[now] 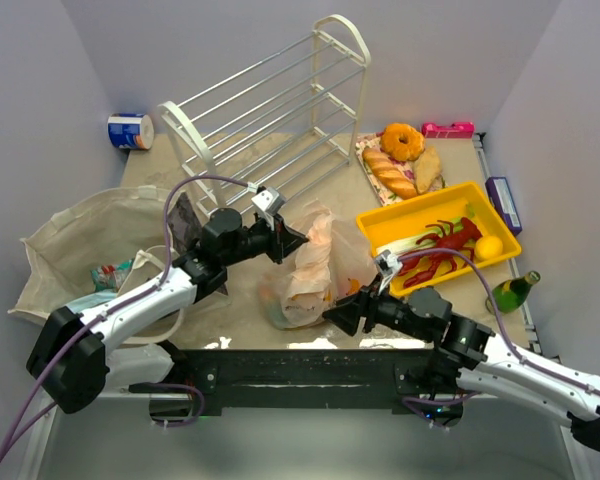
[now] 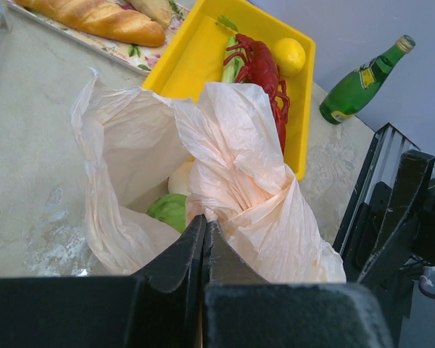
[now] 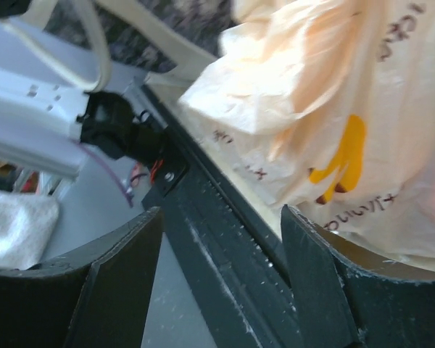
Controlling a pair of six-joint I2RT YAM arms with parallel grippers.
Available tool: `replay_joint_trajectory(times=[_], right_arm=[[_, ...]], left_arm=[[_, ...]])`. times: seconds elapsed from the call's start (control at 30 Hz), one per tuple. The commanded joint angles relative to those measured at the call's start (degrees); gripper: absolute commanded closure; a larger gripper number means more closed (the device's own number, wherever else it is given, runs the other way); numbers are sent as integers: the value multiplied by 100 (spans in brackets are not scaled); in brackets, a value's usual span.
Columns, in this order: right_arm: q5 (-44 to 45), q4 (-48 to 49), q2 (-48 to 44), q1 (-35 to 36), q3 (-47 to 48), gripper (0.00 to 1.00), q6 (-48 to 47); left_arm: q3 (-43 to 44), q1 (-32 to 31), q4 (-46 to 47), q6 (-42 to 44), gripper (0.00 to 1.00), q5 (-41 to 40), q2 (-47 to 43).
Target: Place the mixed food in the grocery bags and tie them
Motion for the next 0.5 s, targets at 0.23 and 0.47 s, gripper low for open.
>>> replay_joint_trajectory(times=[0.23, 0.47], right_arm=[[1125, 584, 1202, 24, 738, 41, -383], [1301, 724, 1438, 24, 818, 43, -445]], left_arm=[[198, 45, 54, -80, 100, 106, -150], [181, 45, 106, -141, 100, 185, -176]])
